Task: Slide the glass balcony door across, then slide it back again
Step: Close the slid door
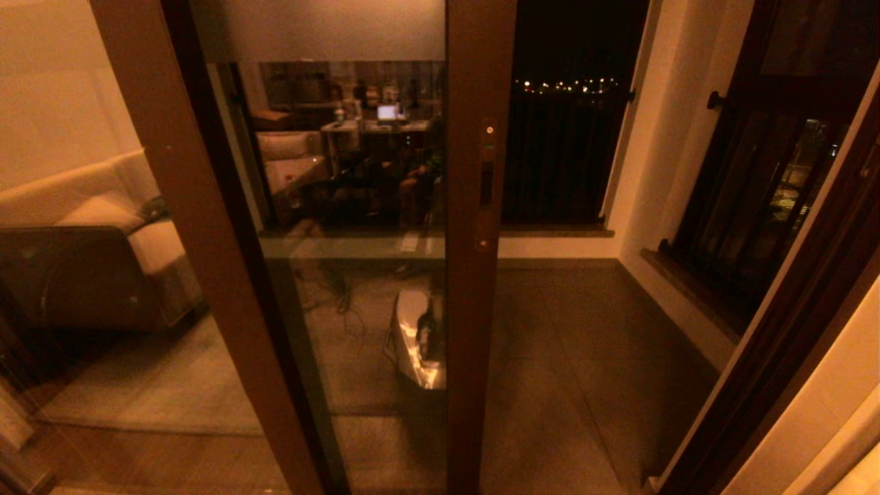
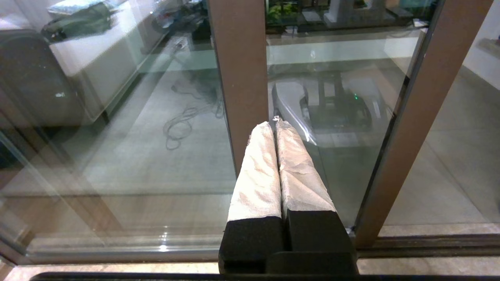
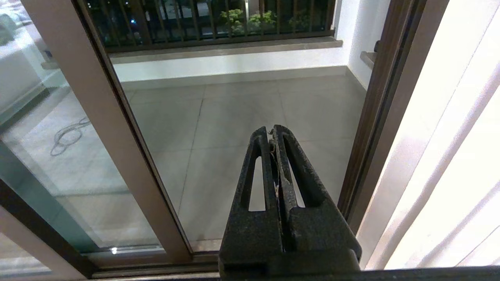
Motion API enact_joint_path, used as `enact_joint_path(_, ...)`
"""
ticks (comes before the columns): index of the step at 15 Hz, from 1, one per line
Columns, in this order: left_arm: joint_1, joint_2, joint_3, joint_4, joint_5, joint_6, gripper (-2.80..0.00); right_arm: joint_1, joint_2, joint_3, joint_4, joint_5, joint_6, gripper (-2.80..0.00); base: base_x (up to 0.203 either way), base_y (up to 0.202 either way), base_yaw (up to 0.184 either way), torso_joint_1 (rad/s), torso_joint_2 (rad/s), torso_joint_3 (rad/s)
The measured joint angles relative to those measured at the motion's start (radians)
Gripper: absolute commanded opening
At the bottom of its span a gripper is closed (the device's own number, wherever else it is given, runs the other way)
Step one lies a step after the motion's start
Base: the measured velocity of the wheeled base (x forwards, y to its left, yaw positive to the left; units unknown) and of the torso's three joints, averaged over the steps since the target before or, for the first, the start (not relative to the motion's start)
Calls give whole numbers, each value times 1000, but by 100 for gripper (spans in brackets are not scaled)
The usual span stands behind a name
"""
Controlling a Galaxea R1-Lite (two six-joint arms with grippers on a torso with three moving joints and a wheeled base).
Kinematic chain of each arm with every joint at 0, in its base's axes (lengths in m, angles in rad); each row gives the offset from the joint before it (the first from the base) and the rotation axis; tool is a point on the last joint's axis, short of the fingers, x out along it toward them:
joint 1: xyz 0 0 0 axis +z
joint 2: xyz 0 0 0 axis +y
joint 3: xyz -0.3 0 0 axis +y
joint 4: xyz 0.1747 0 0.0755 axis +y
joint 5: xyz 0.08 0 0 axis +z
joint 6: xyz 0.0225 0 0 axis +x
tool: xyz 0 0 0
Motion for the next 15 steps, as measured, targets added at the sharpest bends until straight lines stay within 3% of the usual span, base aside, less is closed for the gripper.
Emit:
enact_joint_path(2, 0, 0, 0, 0, 1, 0, -280, 0, 2, -43, -10, 18, 3, -280, 0, 0, 0, 0, 0, 0)
enact_joint_path(5, 0, 0, 0, 1, 0, 0, -280, -1, 91, -241, 36, 158, 5, -280, 0, 0, 0, 0, 0, 0)
enact_joint_path(11, 0, 0, 0, 1, 0, 0, -280, 15, 635, -697, 81, 434, 14, -280, 0, 0, 0, 0, 0, 0)
enact_joint_path(13, 0, 0, 0, 1, 0, 0, -280, 71, 877, -947, 133, 422, 49, -280, 0, 0, 0, 0, 0, 0)
enact_joint_path(15, 0, 0, 0, 1, 0, 0, -280, 171, 1105, -1181, 206, 336, 90, -280, 0, 0, 0, 0, 0, 0)
